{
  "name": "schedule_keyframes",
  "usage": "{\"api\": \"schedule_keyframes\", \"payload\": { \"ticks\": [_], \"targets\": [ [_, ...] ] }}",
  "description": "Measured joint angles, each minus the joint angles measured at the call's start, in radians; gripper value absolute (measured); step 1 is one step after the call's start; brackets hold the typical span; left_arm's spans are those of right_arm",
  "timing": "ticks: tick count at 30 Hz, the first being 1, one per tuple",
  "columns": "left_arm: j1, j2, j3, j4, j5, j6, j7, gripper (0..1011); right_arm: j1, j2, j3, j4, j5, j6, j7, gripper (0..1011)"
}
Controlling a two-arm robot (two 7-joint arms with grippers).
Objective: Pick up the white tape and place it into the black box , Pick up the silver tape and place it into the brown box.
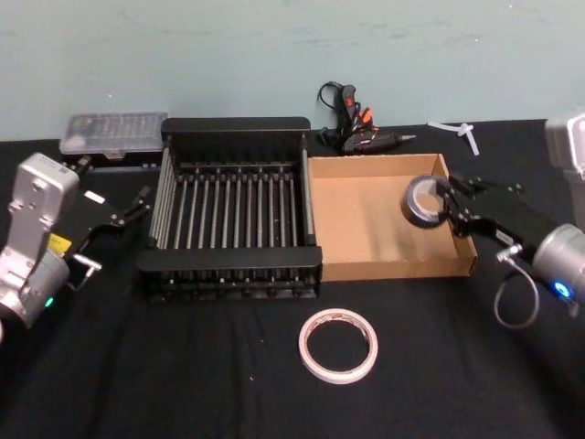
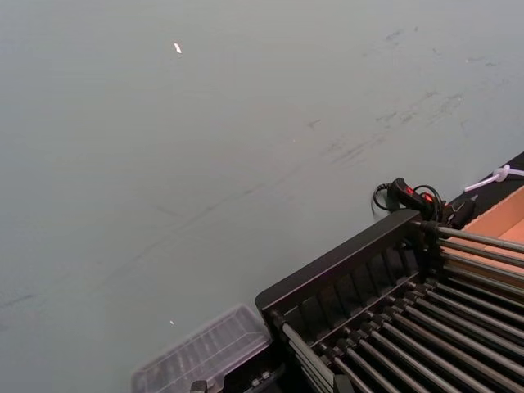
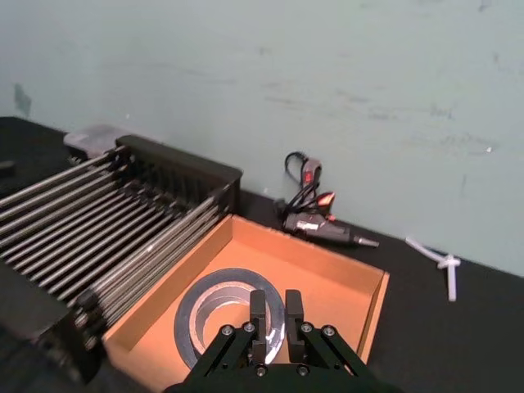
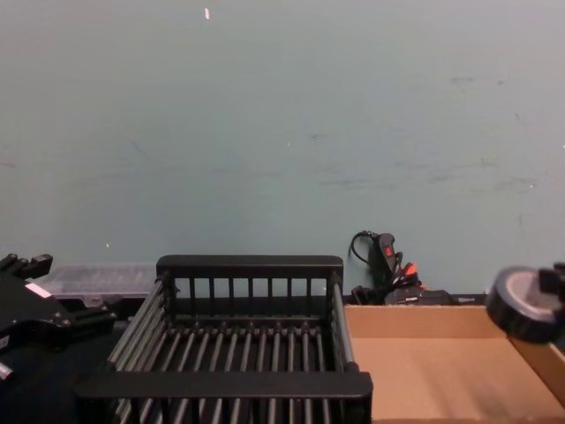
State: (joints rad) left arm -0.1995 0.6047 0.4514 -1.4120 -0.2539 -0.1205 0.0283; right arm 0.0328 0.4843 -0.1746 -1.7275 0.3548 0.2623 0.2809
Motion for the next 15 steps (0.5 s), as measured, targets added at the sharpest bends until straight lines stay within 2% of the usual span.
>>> {"api": "schedule_keyframes", "payload": {
  "ticks": [5, 15],
  "targets": [
    [0.000, 0.000, 0.000, 0.000, 0.000, 0.000, 0.000, 1001, 0.059, -0.029, -0.018, 0.061, -0.016, -0.016, -0.003, 140],
    [0.000, 0.000, 0.000, 0.000, 0.000, 0.000, 0.000, 1001, 0.181, -0.099, -0.062, 0.221, -0.070, -0.055, -0.015, 140]
  ]
}}
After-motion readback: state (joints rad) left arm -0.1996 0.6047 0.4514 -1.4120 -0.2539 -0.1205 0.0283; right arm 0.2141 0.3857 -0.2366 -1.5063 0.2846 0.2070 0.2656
